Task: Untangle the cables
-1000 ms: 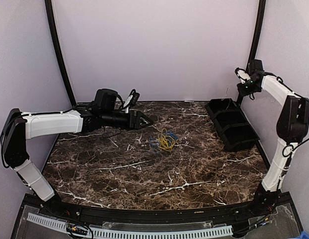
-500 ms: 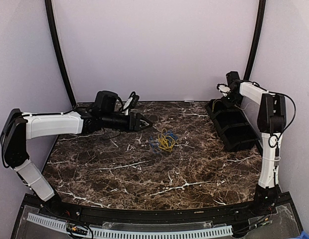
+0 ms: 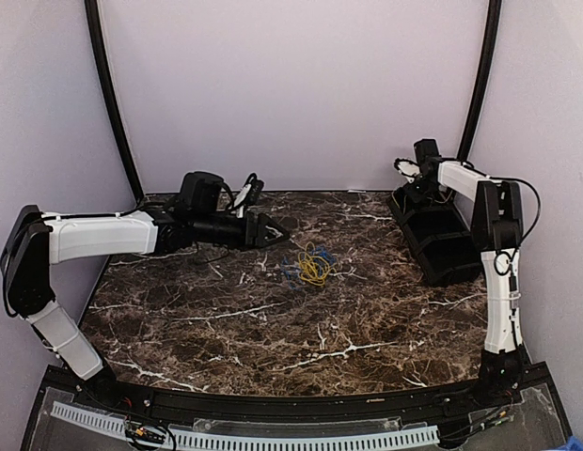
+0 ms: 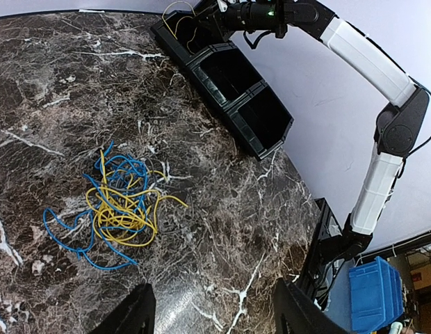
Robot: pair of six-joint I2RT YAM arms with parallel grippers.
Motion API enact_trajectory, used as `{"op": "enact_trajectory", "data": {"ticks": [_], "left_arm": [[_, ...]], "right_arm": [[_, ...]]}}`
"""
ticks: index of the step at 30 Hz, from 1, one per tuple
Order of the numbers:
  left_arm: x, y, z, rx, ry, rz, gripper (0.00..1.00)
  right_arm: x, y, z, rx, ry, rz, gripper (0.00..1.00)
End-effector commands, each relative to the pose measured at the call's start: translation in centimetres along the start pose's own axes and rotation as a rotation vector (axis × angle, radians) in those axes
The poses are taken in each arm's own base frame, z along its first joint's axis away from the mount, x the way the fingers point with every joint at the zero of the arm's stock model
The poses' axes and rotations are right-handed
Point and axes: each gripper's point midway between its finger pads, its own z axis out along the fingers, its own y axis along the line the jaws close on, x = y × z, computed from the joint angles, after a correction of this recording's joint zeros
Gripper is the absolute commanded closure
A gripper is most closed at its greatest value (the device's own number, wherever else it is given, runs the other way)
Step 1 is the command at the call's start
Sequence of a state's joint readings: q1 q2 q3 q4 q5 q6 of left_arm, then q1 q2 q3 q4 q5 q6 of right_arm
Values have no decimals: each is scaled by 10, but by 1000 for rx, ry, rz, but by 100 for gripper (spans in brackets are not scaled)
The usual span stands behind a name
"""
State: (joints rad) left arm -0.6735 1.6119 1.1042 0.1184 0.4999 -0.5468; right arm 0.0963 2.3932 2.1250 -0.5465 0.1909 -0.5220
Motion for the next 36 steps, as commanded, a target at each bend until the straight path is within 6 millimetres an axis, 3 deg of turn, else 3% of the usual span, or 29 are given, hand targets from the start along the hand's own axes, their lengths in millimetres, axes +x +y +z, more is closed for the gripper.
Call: {"op": "enact_trajectory", "data": {"ticks": [1,9,19,29,32,36], "left_arm": [[-4,-8,-1,17,-17,5,39],[0,-10,6,21,-2,-5,39],[0,-12,10,28,10,-6,39],[4,-13,17,43,20,-15,39],[5,-13,18,43,24,-13,39],[4,-13,16,39,23,-4,39]], "right_arm": [[-21,4,1,-62,-134,68,100],[-26,16,4,-244,-240,241,100],[3,-13,8,-410,-275,603,100],[27,8,10,-493,-173,758,100],[26,7,7,-501,-161,768,91],[26,8,-12,-515,-115,735,81]]}}
